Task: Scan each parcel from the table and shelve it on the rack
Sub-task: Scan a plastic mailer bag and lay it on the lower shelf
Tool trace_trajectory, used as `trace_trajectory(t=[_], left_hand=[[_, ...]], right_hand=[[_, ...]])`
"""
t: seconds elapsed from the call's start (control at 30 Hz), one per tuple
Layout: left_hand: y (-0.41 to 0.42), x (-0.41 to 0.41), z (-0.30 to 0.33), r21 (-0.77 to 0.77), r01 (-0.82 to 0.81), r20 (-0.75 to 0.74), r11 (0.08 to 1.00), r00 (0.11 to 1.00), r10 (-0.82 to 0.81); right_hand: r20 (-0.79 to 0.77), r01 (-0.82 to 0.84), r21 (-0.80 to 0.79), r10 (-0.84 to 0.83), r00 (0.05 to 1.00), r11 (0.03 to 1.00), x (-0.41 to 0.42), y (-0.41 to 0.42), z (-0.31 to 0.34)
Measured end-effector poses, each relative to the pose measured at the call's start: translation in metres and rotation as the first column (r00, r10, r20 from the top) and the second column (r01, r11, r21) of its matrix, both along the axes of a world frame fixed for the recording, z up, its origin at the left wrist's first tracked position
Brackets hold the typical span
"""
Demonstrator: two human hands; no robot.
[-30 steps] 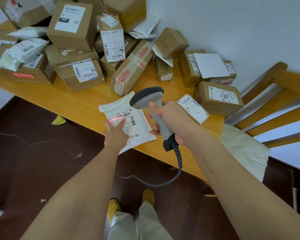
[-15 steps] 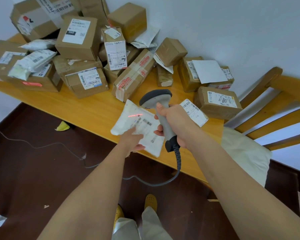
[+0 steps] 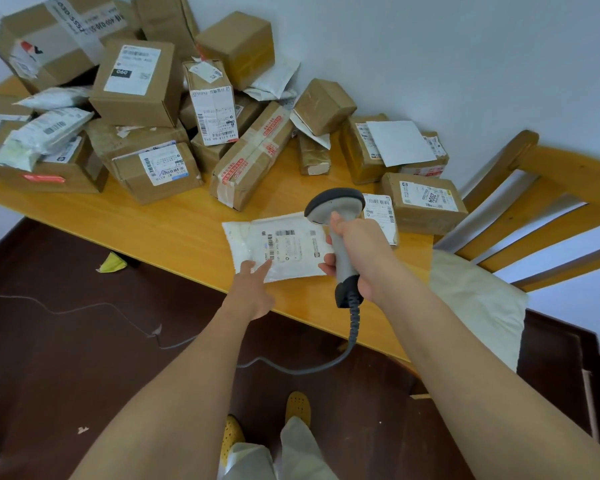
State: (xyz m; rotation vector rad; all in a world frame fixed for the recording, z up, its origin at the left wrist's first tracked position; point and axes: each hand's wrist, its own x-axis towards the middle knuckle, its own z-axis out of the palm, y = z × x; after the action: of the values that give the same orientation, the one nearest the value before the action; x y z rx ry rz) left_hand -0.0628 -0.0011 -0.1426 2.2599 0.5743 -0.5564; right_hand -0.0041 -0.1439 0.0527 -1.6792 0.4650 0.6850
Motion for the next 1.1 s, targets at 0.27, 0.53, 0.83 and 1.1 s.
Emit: trace_trajectory(t=[0.27, 0.53, 0.83, 1.1], left_hand=[[-0.001, 0.002, 0.004, 0.018, -0.008, 0.037, 1.000, 0.999, 0.007], [-0.006, 0.008, 0.013, 0.055, -0.419, 0.160, 0.906, 0.900, 0.406], [0.002, 0.020, -0.002, -0.334, -0.868, -0.260, 0.368, 0.460, 0.849], [0.006, 0.014, -0.005, -0.472, -0.858, -0.400, 0.203, 0.414, 0.818]], right_hand=[[0.093, -0.040, -0.037, 0.044, 0.995, 0.999, -0.002, -0.007, 0.003], [0.205, -0.203, -0.099, 0.219, 0.954, 0.974, -0.004, -0.007, 0.007], [0.176, -0.249, -0.111, 0.266, 0.948, 0.962, -0.001, -0.010, 0.006], [0.170, -0.284, -0.092, 0.296, 0.940, 0.954, 0.004, -0.011, 0.005]])
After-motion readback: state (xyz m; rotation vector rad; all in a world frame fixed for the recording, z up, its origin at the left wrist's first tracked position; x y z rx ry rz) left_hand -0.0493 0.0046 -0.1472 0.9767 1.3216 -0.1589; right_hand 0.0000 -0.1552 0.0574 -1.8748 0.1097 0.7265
